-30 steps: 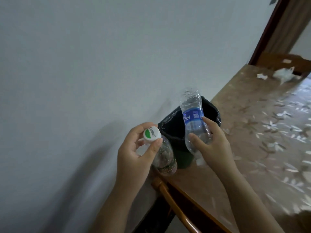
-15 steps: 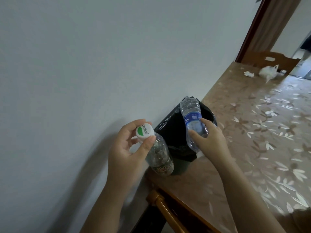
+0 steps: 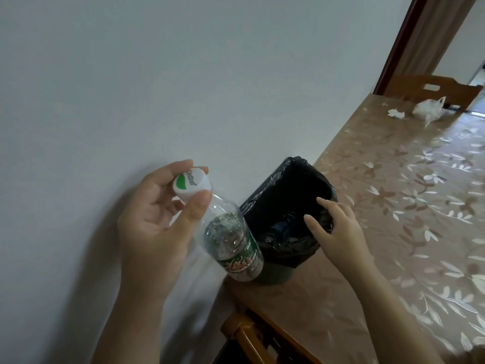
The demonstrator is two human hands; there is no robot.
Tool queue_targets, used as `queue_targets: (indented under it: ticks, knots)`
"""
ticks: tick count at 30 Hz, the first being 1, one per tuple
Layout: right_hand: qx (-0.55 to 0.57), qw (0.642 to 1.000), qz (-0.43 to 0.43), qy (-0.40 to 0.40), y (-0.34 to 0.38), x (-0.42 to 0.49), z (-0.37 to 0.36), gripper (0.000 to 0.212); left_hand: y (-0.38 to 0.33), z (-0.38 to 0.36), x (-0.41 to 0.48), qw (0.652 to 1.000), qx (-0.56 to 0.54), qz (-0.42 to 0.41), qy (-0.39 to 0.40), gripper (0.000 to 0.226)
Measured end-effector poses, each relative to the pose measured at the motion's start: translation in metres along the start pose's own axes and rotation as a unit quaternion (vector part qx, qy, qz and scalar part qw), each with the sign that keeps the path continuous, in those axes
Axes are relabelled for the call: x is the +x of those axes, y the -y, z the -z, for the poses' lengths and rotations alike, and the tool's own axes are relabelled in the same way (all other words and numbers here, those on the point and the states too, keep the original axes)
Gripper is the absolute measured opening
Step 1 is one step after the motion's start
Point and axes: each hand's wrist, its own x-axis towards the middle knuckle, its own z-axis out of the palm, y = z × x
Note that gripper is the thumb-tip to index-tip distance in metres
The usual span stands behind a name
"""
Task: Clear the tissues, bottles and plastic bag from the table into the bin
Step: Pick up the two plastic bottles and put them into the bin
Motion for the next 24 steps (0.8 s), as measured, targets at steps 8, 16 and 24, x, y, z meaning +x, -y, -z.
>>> queue_targets:
  ticks: [8,16,24]
  knots:
    - [-0.086,0.995,0.058,-0.001,-0.029,-0.004,-0.008,0.051,-0.007,-0.014,0.014,0.999,0.0,-0.039,0.012,0.032]
    - [-0.075,0.996,0.048,-0.015,-0.037,-0.005,-0.013,0.044,-0.001,-0.042,0.021,0.999,0.018,-0.04,0.019,0.03]
    - [-0.066,0.996,0.05,-0.021,-0.044,-0.006,-0.017,0.042,0.017,-0.069,0.034,0.998,0.032,-0.052,0.006,0.028]
